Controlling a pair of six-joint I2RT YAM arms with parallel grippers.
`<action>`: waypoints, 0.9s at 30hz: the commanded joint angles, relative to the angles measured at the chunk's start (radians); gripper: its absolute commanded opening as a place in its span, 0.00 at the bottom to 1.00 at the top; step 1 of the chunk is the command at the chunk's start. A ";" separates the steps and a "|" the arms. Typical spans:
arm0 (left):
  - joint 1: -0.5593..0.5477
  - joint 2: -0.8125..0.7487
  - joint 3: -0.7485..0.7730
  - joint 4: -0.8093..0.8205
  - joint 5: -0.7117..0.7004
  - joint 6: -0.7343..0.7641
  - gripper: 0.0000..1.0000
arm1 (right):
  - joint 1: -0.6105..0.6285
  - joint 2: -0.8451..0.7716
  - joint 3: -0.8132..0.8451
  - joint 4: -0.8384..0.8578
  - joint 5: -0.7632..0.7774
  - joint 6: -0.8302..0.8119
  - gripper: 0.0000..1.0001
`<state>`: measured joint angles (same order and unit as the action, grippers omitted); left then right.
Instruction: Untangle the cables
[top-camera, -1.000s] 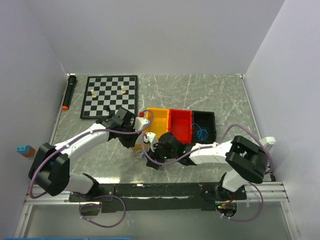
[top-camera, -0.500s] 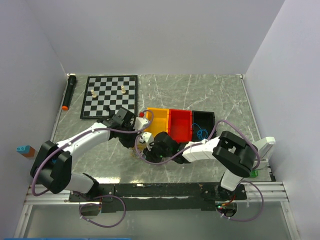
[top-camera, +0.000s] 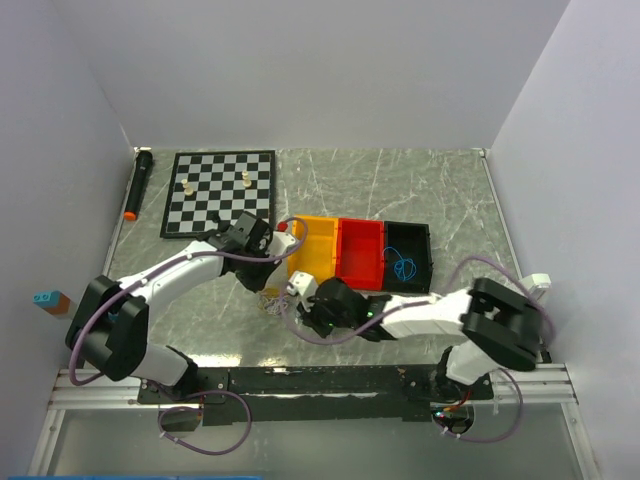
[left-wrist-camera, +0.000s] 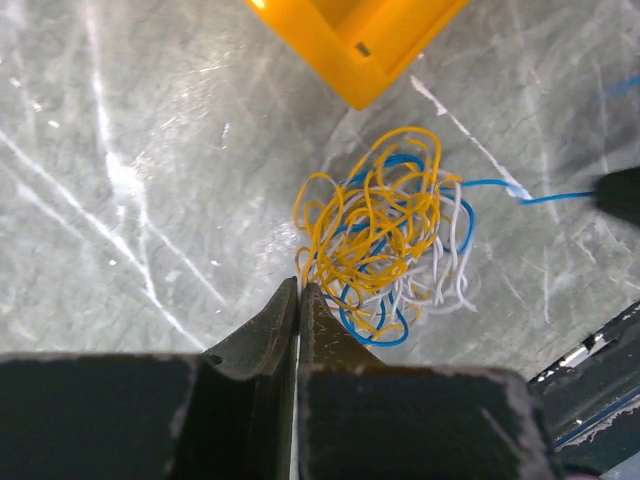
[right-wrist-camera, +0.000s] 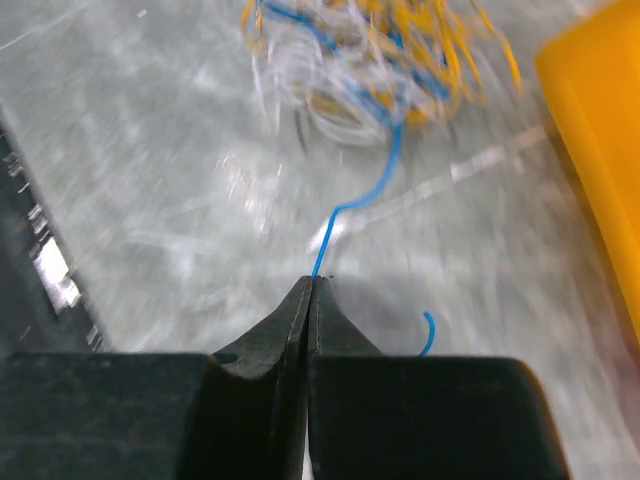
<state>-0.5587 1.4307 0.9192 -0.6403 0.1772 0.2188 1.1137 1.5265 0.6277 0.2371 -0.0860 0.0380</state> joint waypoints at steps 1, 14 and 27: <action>0.008 -0.038 0.044 -0.016 -0.048 0.008 0.05 | 0.015 -0.210 -0.083 -0.045 0.126 0.078 0.00; 0.006 -0.082 0.032 -0.024 -0.067 0.008 0.05 | 0.012 -0.544 -0.232 -0.116 0.250 0.248 0.15; 0.006 -0.183 0.071 -0.070 0.062 0.022 0.01 | -0.063 -0.137 -0.046 0.085 0.066 0.243 0.54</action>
<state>-0.5529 1.3525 0.9180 -0.6609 0.1284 0.2237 1.0550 1.4155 0.5556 0.2131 0.0452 0.2806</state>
